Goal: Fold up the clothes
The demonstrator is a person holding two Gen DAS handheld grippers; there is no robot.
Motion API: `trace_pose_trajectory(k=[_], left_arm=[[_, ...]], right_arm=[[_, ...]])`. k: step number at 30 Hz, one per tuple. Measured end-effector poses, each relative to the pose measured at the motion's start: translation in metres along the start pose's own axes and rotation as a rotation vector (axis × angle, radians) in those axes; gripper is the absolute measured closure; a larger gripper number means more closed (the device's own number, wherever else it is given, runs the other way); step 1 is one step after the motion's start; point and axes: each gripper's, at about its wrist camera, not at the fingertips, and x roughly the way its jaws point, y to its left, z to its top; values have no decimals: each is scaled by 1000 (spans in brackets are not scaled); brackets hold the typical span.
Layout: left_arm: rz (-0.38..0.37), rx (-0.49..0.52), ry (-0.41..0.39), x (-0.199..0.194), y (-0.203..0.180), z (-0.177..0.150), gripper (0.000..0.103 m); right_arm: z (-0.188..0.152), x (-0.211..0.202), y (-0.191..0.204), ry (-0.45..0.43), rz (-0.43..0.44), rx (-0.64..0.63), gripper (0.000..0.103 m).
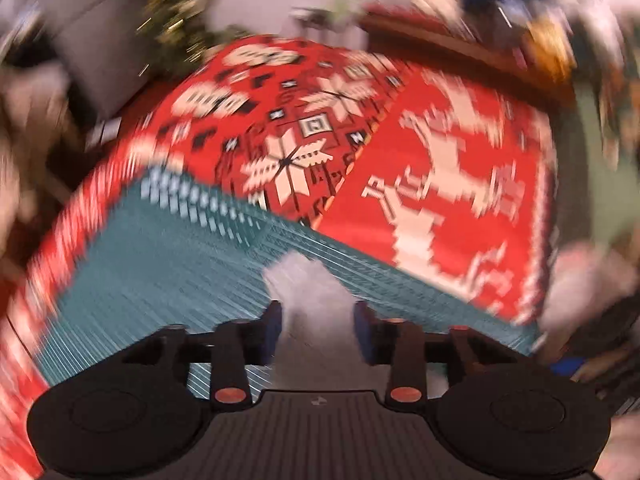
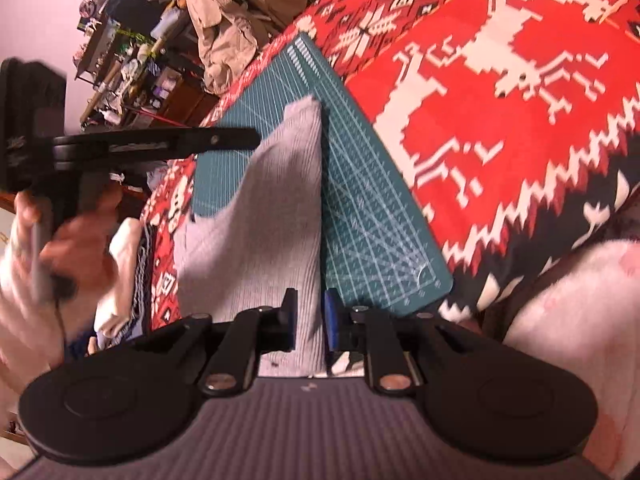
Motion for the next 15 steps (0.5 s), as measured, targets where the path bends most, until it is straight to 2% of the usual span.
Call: trace_pose_trajectory(k=[3,6,8,10,11,13,15], left_arm=[[1,201,54,8,-3,17,56],[-22,308,75,15,-3,31,56],[-89,360,78,21,-3,40,56],[-138,445,79,25,-7,45,56],[-147,506,82,26,-13,46,56],[-147,620,101,31,-23,48,56],[-162,719,131,36,-29,49,57]], right_arm=[[5,1,-2,13,-24,-15,83],[10,3,-1,35,-52,-50,80],[13,3,2,45,-74,-73,69],[15,1,3,40,-92,-89,47],[14,-1,5,32,-101,-92,40],[14,-3,8,17,-115,-100,10],[11,-5,12,12,-134,-133,1]])
